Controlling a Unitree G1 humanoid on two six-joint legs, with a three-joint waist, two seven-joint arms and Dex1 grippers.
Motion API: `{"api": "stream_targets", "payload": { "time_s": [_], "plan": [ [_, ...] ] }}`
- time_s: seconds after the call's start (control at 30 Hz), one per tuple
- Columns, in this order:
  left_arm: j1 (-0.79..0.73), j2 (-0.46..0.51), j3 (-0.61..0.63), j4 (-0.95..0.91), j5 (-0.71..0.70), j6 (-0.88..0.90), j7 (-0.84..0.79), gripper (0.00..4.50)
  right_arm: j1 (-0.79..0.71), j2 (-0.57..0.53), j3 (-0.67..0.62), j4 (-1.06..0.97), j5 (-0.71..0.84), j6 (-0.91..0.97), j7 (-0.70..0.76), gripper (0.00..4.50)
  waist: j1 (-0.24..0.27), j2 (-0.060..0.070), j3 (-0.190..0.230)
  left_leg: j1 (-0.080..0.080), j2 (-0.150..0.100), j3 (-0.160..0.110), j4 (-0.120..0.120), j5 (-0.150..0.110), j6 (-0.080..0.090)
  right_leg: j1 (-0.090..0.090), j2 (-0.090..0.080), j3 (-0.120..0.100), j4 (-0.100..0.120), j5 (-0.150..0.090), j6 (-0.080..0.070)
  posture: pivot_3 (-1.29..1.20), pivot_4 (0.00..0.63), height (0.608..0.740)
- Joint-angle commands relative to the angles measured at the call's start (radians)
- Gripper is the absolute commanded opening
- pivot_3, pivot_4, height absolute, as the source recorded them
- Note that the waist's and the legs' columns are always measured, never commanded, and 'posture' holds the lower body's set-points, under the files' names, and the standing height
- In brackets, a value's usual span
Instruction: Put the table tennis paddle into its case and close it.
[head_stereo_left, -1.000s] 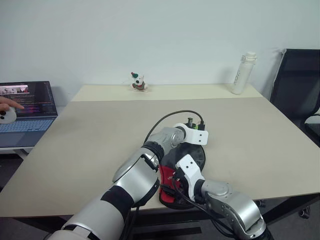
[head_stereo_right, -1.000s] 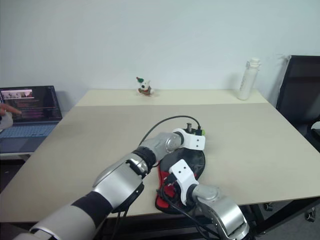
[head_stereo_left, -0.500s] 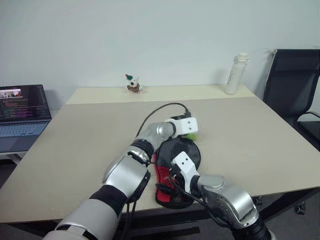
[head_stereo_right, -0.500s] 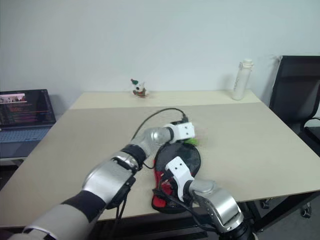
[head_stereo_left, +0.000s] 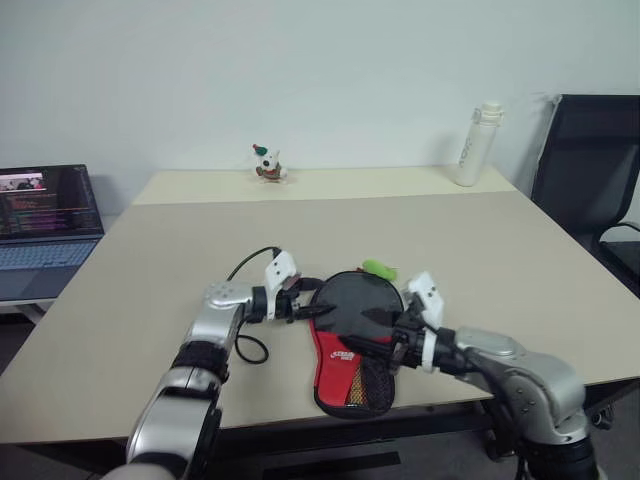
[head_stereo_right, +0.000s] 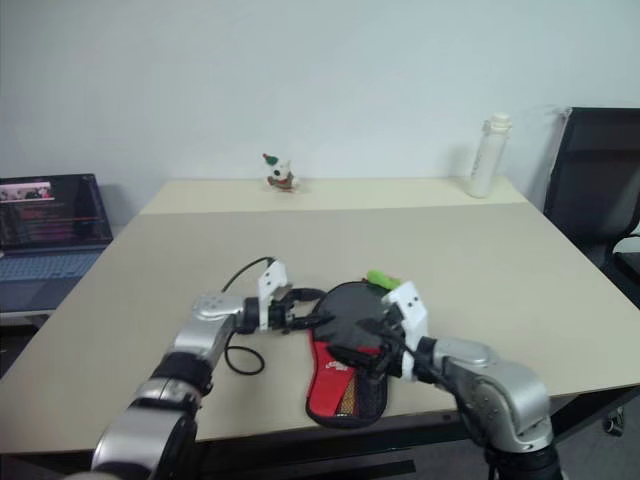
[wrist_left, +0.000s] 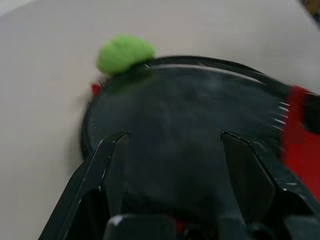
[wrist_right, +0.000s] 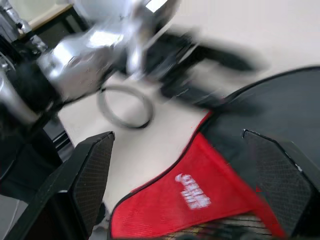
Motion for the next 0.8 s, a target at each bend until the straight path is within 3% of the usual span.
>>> {"api": "stream_targets", "payload": {
  "time_s": [0.03,0.17,0.27,0.57,0.8],
  "plan": [
    [0.098,0.017,0.021,-0.295,-0.094,0.176,0.061,3.15,-0.041,-0.030,-0.072,0.109,-0.060,-0.083,-0.081,4.50,0.004,0.000,0.000,0.000,0.000,0.000,0.001,0.000,0.000,0.001,0.000,0.000,0.000,0.000,0.000,0.00,0.150,0.740],
    [0.155,0.020,0.002,-0.440,-0.138,0.263,0.111,3.15,-0.066,-0.045,-0.068,0.241,-0.105,-0.158,-0.103,4.50,0.019,0.000,0.000,0.002,-0.001,0.000,0.001,0.000,0.000,0.004,-0.001,-0.001,-0.001,0.000,0.000,0.00,0.150,0.740],
    [0.121,0.012,-0.026,-0.417,-0.124,0.239,0.135,3.15,-0.090,-0.063,-0.033,0.269,-0.102,-0.185,-0.067,4.50,0.021,0.000,0.000,0.002,-0.001,0.001,0.001,0.000,0.000,0.004,0.000,0.000,-0.002,0.000,0.000,0.00,0.150,0.740],
    [-0.115,-0.071,-0.154,0.038,0.033,-0.095,0.180,3.15,-0.201,-0.159,0.080,0.417,-0.215,-0.370,0.032,4.50,0.025,0.001,0.000,0.002,-0.002,0.001,0.001,0.000,0.001,0.004,0.000,0.000,-0.004,0.000,0.000,0.00,0.150,0.740],
    [-0.205,-0.110,-0.205,0.363,0.118,-0.286,0.160,3.15,-0.352,-0.138,0.157,0.667,-0.326,-0.535,0.076,4.50,0.019,0.001,0.000,0.001,-0.002,0.002,0.000,-0.001,0.002,0.003,0.000,0.001,-0.004,0.000,0.000,0.00,0.150,0.740]
  ]
}}
